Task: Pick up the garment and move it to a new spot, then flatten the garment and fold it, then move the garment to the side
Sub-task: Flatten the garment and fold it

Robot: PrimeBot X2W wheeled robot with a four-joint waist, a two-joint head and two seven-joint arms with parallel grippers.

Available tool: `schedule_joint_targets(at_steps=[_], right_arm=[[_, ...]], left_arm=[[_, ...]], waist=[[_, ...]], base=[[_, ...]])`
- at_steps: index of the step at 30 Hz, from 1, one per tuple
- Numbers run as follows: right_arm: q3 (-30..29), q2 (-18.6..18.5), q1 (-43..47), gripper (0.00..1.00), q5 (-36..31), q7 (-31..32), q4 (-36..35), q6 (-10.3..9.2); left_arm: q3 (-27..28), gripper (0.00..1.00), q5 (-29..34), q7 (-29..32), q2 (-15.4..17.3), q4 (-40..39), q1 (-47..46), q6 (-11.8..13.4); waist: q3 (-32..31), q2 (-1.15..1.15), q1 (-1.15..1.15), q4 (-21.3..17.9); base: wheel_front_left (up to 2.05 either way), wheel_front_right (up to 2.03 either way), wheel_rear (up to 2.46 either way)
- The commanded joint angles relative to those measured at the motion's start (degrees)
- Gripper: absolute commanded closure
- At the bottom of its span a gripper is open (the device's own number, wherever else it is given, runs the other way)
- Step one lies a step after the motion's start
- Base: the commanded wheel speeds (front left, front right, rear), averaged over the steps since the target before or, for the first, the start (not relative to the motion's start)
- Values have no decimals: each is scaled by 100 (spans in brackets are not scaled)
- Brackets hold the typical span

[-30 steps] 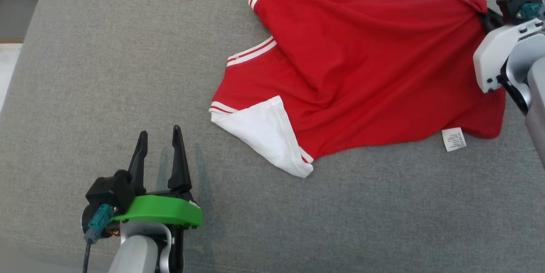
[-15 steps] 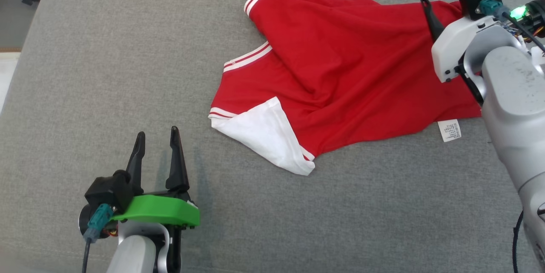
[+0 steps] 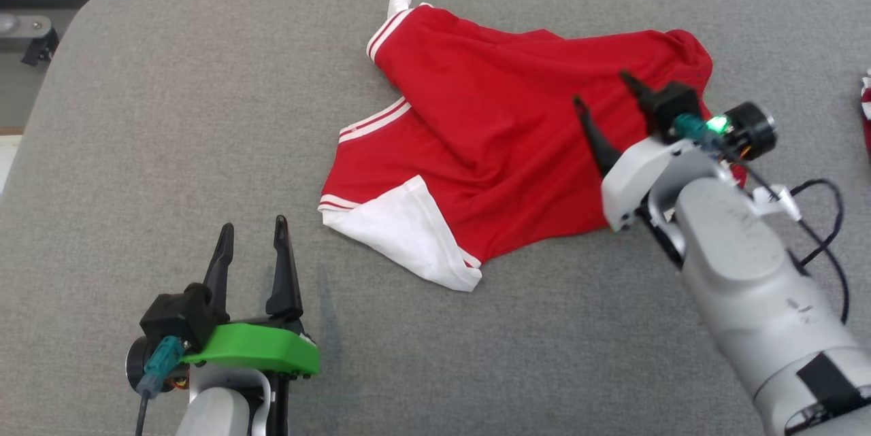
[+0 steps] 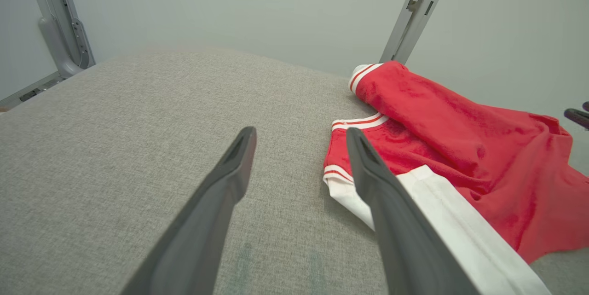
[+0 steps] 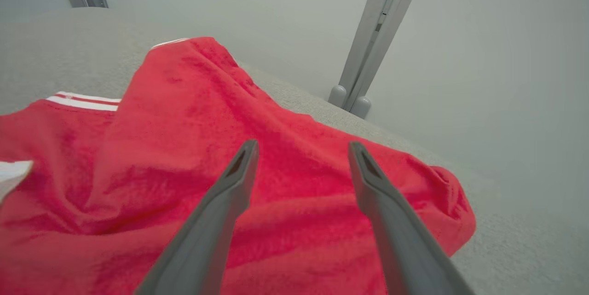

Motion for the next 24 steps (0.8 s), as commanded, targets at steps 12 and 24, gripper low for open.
schedule_joint_targets(at_steps=[12, 24], right_arm=[[1759, 390, 1361, 0, 1363, 37, -843, -10], [2616, 391, 1230, 51, 2237, 331, -628, -10]], left_arm=[[11, 0, -60, -3, 20, -30, 199, 21], [-46, 0, -169, -2, 21, -62, 144, 88]], waist=[[-114, 0, 0, 378], [11, 0, 0, 774]], base=[[0, 0, 0], [0, 0, 0]])
